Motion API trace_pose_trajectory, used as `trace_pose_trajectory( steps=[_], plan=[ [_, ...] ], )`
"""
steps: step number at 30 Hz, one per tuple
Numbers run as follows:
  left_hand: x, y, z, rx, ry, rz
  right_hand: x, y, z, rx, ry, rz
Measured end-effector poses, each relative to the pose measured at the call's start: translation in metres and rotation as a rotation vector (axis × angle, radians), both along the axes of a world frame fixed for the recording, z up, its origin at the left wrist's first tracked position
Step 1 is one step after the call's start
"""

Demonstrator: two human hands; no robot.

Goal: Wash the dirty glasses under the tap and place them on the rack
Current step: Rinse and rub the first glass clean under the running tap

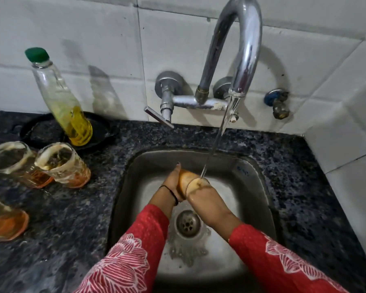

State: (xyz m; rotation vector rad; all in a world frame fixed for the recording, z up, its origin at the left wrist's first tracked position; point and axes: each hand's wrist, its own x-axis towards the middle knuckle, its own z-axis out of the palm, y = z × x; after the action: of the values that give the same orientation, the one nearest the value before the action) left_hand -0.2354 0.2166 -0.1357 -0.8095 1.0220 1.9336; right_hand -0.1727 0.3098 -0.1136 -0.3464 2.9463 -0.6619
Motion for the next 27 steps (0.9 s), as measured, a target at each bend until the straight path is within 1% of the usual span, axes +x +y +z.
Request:
trace_pose_trajectory(
  steps=[1, 2, 3, 4, 5, 6, 7, 8, 10, 11, 12, 13, 14, 15, 16, 17, 20, 21, 22, 23, 24, 25, 26, 27],
  plan=[
    [0.002, 0.001, -0.004, 0.056, 0.020, 0.052, -0.003, -0.004, 0.004, 0.038, 0.081, 0.000],
    [0.007, 0.003, -0.006, 0.118, 0.051, 0.106, -0.007, -0.012, 0.009, 0.011, 0.050, -0.080],
    [0.013, 0.007, -0.011, 0.147, 0.091, 0.169, -0.011, -0.017, 0.012, -0.135, -0.101, -0.253],
    [0.018, 0.010, -0.011, 0.190, 0.129, 0.238, -0.017, -0.019, 0.011, -0.391, -0.266, -0.419],
    [0.021, 0.011, -0.014, 0.177, 0.163, 0.288, -0.021, -0.021, 0.011, -0.671, -0.390, -0.574],
    [0.022, 0.012, -0.012, 0.155, 0.185, 0.329, -0.023, -0.024, 0.012, -0.881, -0.428, -0.687],
    [0.017, 0.012, -0.013, 0.100, 0.192, 0.319, -0.023, -0.028, 0.010, -0.931, -0.400, -0.715],
    [0.012, 0.011, -0.013, 0.077, 0.190, 0.299, -0.022, -0.030, 0.005, -0.932, -0.332, -0.683],
    [0.003, 0.007, -0.007, 0.030, 0.136, 0.176, -0.015, -0.025, -0.003, -0.853, -0.229, -0.508],
    [0.000, 0.006, -0.003, 0.043, 0.074, 0.121, -0.012, -0.015, -0.008, -0.685, -0.213, -0.360],
    [-0.001, 0.005, 0.002, 0.059, 0.018, 0.073, -0.009, -0.005, -0.010, -0.465, -0.210, -0.197],
    [-0.001, 0.004, 0.003, 0.063, -0.008, 0.035, -0.008, 0.006, -0.007, -0.185, -0.200, -0.068],
    [0.000, 0.003, 0.005, 0.067, -0.021, 0.016, -0.007, 0.017, -0.005, -0.006, -0.146, 0.063],
    [0.000, 0.003, 0.004, 0.073, -0.035, 0.032, -0.009, 0.021, -0.006, 0.049, -0.140, 0.095],
    [0.002, 0.003, 0.003, 0.112, -0.016, 0.043, -0.007, 0.023, -0.013, 0.072, -0.081, 0.104],
    [0.005, 0.005, 0.001, 0.109, 0.011, 0.080, -0.003, 0.014, -0.007, -0.047, -0.098, 0.023],
    [0.016, 0.015, -0.010, 0.135, 0.155, 0.237, -0.013, -0.017, -0.002, -0.491, -0.195, -0.491],
    [0.019, 0.018, -0.014, 0.087, 0.198, 0.287, -0.016, -0.024, -0.001, -0.637, -0.232, -0.603],
    [0.020, 0.019, -0.018, 0.044, 0.229, 0.325, -0.016, -0.026, -0.001, -0.774, -0.252, -0.658],
    [0.017, 0.019, -0.019, 0.016, 0.250, 0.332, -0.016, -0.026, -0.005, -0.849, -0.259, -0.633],
    [0.011, 0.018, -0.020, -0.002, 0.232, 0.292, -0.013, -0.025, -0.006, -0.872, -0.269, -0.583],
    [0.006, 0.016, -0.020, -0.010, 0.190, 0.200, -0.009, -0.021, -0.010, -0.861, -0.250, -0.517],
    [0.003, 0.014, -0.015, -0.006, 0.120, 0.081, -0.004, -0.014, -0.008, -0.804, -0.208, -0.442],
    [-0.001, 0.013, -0.012, 0.004, 0.053, -0.022, -0.002, -0.004, -0.006, -0.700, -0.168, -0.380]
  ],
)
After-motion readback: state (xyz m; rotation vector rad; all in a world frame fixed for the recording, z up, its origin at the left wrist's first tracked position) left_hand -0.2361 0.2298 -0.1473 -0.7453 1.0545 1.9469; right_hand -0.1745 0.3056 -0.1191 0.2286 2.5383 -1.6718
